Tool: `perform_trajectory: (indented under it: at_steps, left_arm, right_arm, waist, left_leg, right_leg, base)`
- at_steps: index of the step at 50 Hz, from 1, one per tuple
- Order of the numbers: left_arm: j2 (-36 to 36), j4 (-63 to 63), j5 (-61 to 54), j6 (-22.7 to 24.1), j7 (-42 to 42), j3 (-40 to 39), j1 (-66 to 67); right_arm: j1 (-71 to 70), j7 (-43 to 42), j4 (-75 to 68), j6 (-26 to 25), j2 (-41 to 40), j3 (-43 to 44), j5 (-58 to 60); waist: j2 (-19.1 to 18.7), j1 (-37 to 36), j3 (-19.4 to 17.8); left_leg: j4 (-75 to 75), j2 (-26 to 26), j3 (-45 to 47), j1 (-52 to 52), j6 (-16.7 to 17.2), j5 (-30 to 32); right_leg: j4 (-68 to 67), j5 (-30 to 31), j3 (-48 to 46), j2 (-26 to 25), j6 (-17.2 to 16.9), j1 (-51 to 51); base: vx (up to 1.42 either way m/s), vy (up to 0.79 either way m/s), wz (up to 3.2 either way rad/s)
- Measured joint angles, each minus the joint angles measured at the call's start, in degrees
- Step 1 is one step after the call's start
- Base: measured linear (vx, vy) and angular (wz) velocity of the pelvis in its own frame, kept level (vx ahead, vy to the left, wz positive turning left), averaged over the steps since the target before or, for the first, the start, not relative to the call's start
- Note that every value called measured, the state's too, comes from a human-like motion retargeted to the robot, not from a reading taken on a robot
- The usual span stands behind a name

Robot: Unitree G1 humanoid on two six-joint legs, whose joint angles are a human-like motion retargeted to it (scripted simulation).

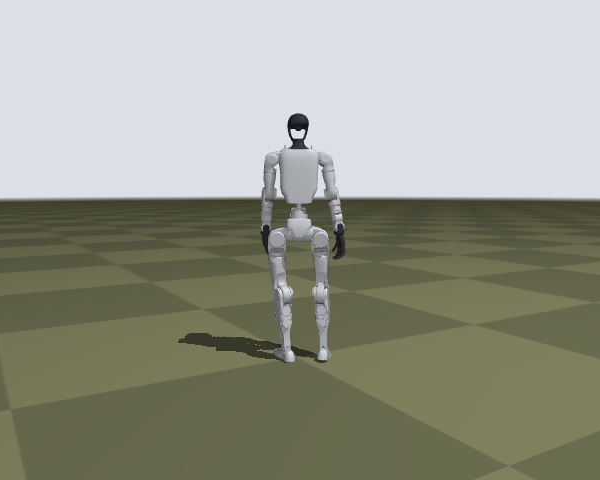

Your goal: Upper body actions

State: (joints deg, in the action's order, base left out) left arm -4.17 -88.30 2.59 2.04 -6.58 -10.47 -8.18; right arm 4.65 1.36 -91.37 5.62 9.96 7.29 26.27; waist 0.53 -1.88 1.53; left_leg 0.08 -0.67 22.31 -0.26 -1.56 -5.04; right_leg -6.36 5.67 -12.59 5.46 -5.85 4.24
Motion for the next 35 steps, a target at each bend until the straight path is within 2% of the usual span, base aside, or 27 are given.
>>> perform_trajectory:
  at_steps: [7,9,12,15,20,23,28,30,35]
  left_arm:
    - [-0.2,0.9,-2.4,-1.7,2.0,-3.5,9.3]
    - [-0.1,0.3,-4.1,-2.0,2.1,-4.5,12.4]
    - [-0.1,-2.0,-6.7,-2.9,1.4,-5.6,15.5]
    - [-0.4,-5.2,-8.3,-3.7,0.2,-6.3,18.3]
    - [0.0,-9.1,-5.4,-6.0,-3.7,-6.9,22.9]
    - [-0.1,-9.1,-1.5,-6.8,-6.3,-6.6,25.9]
    - [-1.6,-9.1,4.9,-7.6,-7.0,-6.4,27.7]
    - [-2.4,-9.1,5.6,-7.6,-6.5,-6.8,27.1]
    - [-3.3,-8.2,3.0,-6.8,-5.3,-8.7,25.0]
  right_arm:
    - [-2.9,-1.1,-4.6,-0.6,0.1,-2.5,-7.2]
    - [-4.5,-0.7,-4.4,0.1,-0.6,-4.1,-8.9]
    - [-8.6,-0.4,-3.7,0.1,-2.2,-6.2,-10.1]
    - [-13.3,-0.1,-1.7,1.0,-4.4,-7.8,-11.2]
    - [-20.5,1.3,4.8,2.2,-8.9,-5.9,-12.8]
    - [-23.6,2.9,9.6,3.4,-10.9,-6.0,-12.9]
    - [-26.2,3.3,13.5,4.4,-11.6,-8.3,-10.1]
    - [-26.3,3.7,14.1,4.4,-11.6,-9.1,-9.4]
    - [-23.0,4.4,14.2,4.4,-11.9,-10.3,-9.3]
  waist:
    - [-0.7,-0.6,-0.7]
    - [-0.8,-0.6,-1.2]
    - [-0.5,-0.7,-2.5]
    - [0.7,-3.2,-4.1]
    - [1.5,-9.4,-6.2]
    - [1.8,-12.0,-6.4]
    - [2.1,-14.3,-6.1]
    - [2.0,-13.9,-5.9]
    - [1.8,-10.4,-2.8]
  left_leg:
    - [11.0,3.6,-1.2,-3.6,3.4,-3.1]
    - [17.4,5.0,-2.4,-6.1,5.2,0.9]
    - [30.4,7.2,-6.4,-12.7,8.0,11.3]
    - [44.6,8.6,-7.9,-21.3,5.3,17.4]
    - [65.1,14.2,-5.0,-32.6,2.7,10.5]
    - [71.1,14.3,-5.0,-37.4,3.5,8.8]
    - [69.3,13.7,-3.9,-36.8,6.1,9.1]
    - [64.9,13.4,-3.5,-33.7,6.8,9.5]
    - [46.7,8.4,-5.3,-23.4,7.6,11.9]
  right_leg:
    - [0.6,-2.0,-0.6,-0.4,1.9,-0.9]
    - [0.7,-2.6,-0.8,-0.2,2.1,-1.4]
    - [1.1,-3.0,-2.2,0.5,2.5,-2.1]
    - [1.0,-3.1,-2.0,1.8,2.9,-2.4]
    - [1.3,-3.0,-0.6,1.8,4.9,-3.1]
    - [1.6,-2.9,0.3,2.0,5.6,-3.1]
    - [1.6,-3.4,0.7,2.2,6.2,-3.6]
    - [1.5,-3.8,-0.1,2.1,6.2,-4.0]
    - [1.7,-4.9,-2.7,1.8,5.5,-4.5]
  base:
    - [-0.29,-0.03,0.21]
    - [-0.31,-0.05,0.43]
    - [-0.36,-0.01,0.57]
    - [-0.29,0.01,0.14]
    - [-0.15,0.04,-0.3]
    - [-0.09,0.04,-0.35]
    - [-0.01,0.02,-0.11]
    - [0.0,-0.01,0.28]
    - [0.09,0.01,0.47]
